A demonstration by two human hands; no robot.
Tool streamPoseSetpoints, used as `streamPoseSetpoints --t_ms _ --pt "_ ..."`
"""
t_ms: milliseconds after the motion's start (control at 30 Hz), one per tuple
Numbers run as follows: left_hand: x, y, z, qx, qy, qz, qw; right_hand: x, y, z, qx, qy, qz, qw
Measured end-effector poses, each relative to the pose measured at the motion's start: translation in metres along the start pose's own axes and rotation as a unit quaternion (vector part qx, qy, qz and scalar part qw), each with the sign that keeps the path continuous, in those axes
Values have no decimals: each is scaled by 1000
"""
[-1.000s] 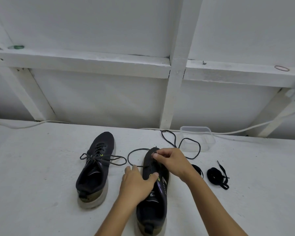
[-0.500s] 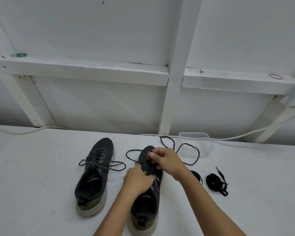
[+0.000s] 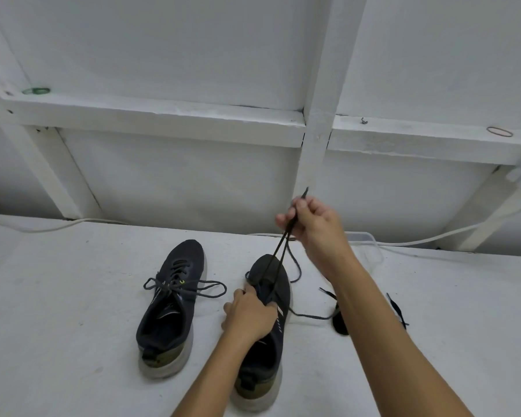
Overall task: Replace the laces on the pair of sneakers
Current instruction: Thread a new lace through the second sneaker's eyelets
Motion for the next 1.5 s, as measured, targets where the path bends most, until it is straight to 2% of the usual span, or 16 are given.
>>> streamPoseSetpoints --t_ms 67,100,133,200,267,333,400,600,767,900,967,1033,1067,1167,1300,1500 --pt "-1 -1 1 2 5 2 1000 -15 -3 1 -3 37 -15 999" --pt "-2 -1 0 6 7 -2 1000 -15 -2 0 -4 134 -12 991" --pt "-3 -1 -1 10 6 -6 1000 -9 0 -3 -10 272 3 962" --pt "-5 -3 -3 0 18 -6 1000 14 7 -15 -43 517 63 852" --pt "-10 -7 -7 -29 104 1 994 35 15 -33 -67 622 118 771" --pt "-13 -10 -16 -42 218 3 975 47 24 -48 -64 636 152 754" --pt "-15 -16 -25 -13 251 -2 968 56 30 -57 -70 637 174 747" --pt "-3 -43 -36 82 213 -16 973 72 44 -58 -96 632 203 742" --pt "17 -58 -35 77 342 40 936 71 54 -60 -97 613 216 753" --pt "36 -59 -27 -22 386 150 910 73 62 -65 -101 608 223 755" --pt "37 -62 -28 -2 348 171 922 77 65 -67 -100 598 227 762" --pt "32 -69 -35 73 260 139 953 78 68 -69 -92 588 226 772" --pt "31 -73 -36 75 226 123 963 79 69 -69 -89 581 224 777" --pt "35 -82 -28 -10 220 121 968 81 71 -68 -85 580 215 781" --pt "52 -83 -21 -90 284 174 938 85 74 -70 -76 577 208 786" --pt "64 -82 -14 -82 159 247 952 84 78 -74 -65 538 220 811"
Point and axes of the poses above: each hand's wrist, its own y-axis away from the middle knuckle, its own z-axis out of the palm, x = y × z, the point moved 6 cm from there along -y, towards the middle knuckle, and after that the axes turned 6 degrees about -y, right-handed, at the moved point
